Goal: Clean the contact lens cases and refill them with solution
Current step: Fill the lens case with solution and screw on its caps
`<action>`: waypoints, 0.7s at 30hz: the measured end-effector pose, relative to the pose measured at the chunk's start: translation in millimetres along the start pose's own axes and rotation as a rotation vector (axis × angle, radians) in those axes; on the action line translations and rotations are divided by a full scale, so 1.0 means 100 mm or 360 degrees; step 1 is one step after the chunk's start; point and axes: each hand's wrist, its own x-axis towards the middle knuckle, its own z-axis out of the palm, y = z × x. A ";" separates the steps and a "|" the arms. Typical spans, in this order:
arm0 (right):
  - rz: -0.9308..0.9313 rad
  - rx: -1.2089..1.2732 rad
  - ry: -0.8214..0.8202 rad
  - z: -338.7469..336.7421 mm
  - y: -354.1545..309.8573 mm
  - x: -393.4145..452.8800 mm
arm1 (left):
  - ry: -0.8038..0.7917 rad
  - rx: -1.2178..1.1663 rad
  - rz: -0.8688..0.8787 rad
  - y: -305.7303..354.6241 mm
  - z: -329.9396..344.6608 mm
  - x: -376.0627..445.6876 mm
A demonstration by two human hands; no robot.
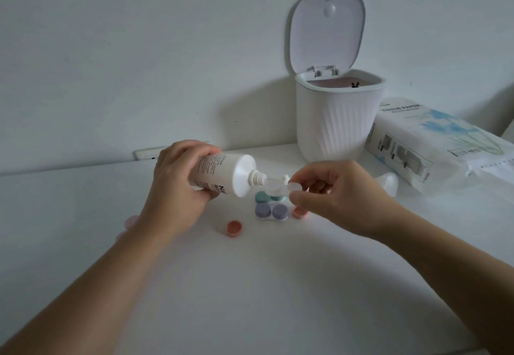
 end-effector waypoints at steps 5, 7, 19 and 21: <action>-0.0028 0.0039 -0.0013 -0.04 -0.01 0.18 | 0.0030 -0.0018 -0.0083 -0.02 -0.02 0.01; -0.0025 0.0035 -0.0033 -0.05 0.00 0.25 | 0.0048 -0.0011 -0.0087 -0.02 -0.02 0.02; -0.0058 0.0189 -0.0087 -0.04 0.14 0.27 | 0.0044 0.0062 -0.0093 -0.04 0.01 0.01; -0.0068 0.0198 -0.0112 -0.04 0.15 0.26 | 0.0040 0.0077 -0.0076 -0.04 0.01 0.01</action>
